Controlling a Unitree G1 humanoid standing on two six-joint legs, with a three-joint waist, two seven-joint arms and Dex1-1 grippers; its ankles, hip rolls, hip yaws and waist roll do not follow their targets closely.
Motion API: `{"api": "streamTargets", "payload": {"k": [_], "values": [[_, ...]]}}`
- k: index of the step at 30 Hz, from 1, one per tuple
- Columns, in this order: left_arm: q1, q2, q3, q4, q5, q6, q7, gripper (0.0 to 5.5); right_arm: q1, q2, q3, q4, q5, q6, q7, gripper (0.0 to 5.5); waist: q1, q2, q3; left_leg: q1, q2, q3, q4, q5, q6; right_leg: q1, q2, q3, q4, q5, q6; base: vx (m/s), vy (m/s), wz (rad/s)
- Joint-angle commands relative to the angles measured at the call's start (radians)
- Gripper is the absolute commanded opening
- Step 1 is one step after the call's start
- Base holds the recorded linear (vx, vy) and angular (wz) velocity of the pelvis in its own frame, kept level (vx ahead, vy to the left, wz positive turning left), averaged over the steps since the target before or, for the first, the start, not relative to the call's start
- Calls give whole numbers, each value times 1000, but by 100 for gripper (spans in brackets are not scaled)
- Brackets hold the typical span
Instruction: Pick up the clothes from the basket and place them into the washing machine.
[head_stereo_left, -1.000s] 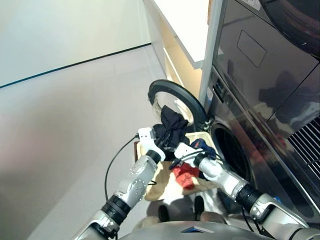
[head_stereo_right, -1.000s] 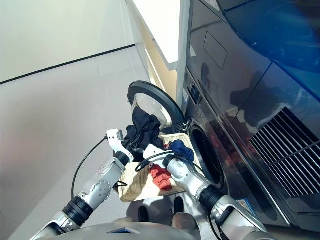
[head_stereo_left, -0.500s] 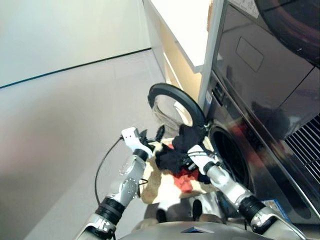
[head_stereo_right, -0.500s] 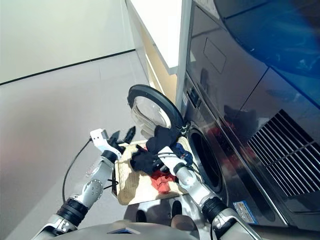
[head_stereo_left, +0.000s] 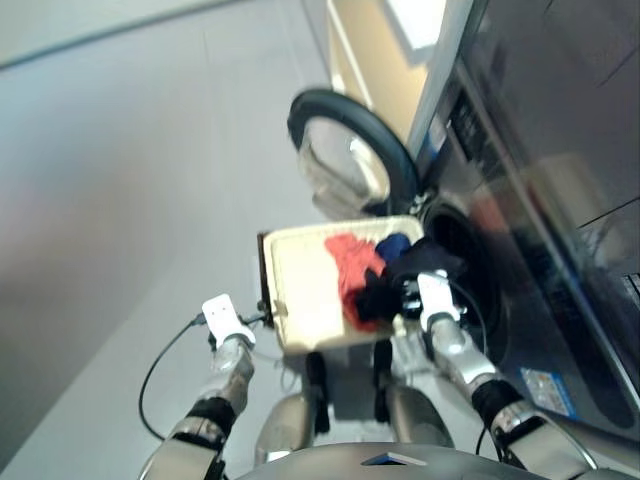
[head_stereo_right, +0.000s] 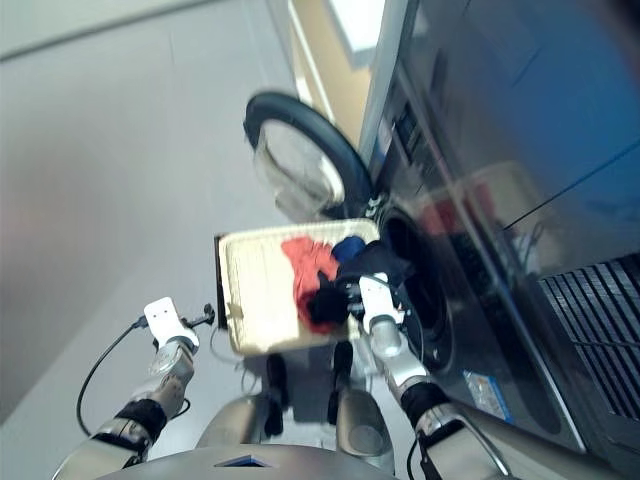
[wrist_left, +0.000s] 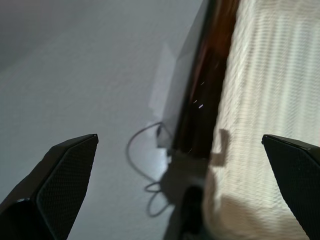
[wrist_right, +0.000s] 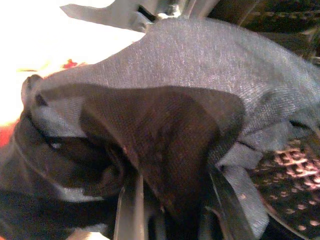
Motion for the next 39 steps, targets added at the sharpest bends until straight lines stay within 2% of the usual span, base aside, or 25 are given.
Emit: {"api": "streamTargets", "payload": {"k": [1,5,6,8,12,16,19,21,23,26,28,31,34,38,39], "values": [[-67,-6,-32,-12,16,-75,38,550,-102,54,-53,-23,92,-146,-133,0,-3,-16,0,-114,14,-33,121,-13,-21,-41,-46,19,97,-28,90,0,0,0],[-109,-12,-91,-71,21,-88,48,550,-202,51,-146,-12,163,-198,-230,0,-10,7,14,-235,19,-47,172,-27,-18,-163,-51,24,155,-43,86,18,5,31],[-117,-9,-104,-91,25,-91,46,550,-228,47,-166,3,171,-205,-249,0,-9,14,12,-252,23,-59,192,-62,-25,-179,-48,35,172,-72,92,72,10,115],[-134,-1,-123,-127,31,-94,46,550,-302,31,-234,44,208,-232,-298,0,-5,26,13,-318,30,-62,231,-79,-24,-248,-47,39,212,-86,88,37,5,50],[-156,21,-139,-172,40,-95,50,550,-406,-18,-324,126,277,-258,-370,0,-2,43,14,-438,42,-74,326,-118,-17,-372,-32,63,301,-115,76,0,0,0],[-178,40,-128,-178,13,-90,44,550,-507,-89,-388,233,428,-295,-350,0,7,60,11,-552,52,-71,437,-167,-5,-500,-11,94,393,-138,66,-5,5,-53],[-189,55,-111,-182,-7,-87,39,550,-565,-151,-390,289,462,-278,-343,0,14,68,8,-623,63,-67,497,-190,5,-576,2,117,437,-146,61,-11,5,-333],[-200,64,-101,-191,-15,-94,39,550,-599,-211,-399,308,480,-274,-346,0,17,71,8,-654,68,-65,519,-203,11,-618,17,134,457,-150,61,-14,12,-343],[-208,72,-95,-206,-19,-99,37,550,-626,-301,-413,330,510,-282,-337,0,21,70,7,-686,70,-69,536,-213,18,-653,24,146,467,-149,61,-6,6,-319],[-213,83,-86,-236,-24,-108,34,550,-641,-440,-446,283,489,-315,-382,0,20,70,-3,-731,68,-75,560,-220,21,-703,33,154,490,-155,61,0,-4,-79],[-208,90,-85,-253,-16,-113,31,550,-629,-542,-463,238,443,-324,-405,0,15,70,-16,-745,70,-83,563,-224,19,-725,30,156,503,-162,62,0,0,0],[-193,97,-89,-253,1,-113,19,550,-612,-668,-432,245,350,-294,-405,0,15,68,-37,-752,64,-86,549,-224,15,-740,23,156,507,-169,60,0,0,0],[-190,95,-92,-239,1,-114,17,550,-623,-679,-419,267,366,-302,-398,0,13,68,-47,-747,62,-87,531,-221,14,-737,22,155,496,-167,60,0,0,0],[-198,77,-109,-209,-2,-117,7,550,-605,-593,-358,305,382,-277,-298,0,15,57,-65,-732,61,-84,499,-214,12,-718,23,147,468,-158,57,0,0,0],[-201,75,-112,-207,-3,-117,2,550,-597,-566,-334,307,406,-268,-241,550,14,54,-68,-729,61,-84,490,-211,11,-713,23,145,456,-154,56,0,0,0]]}}
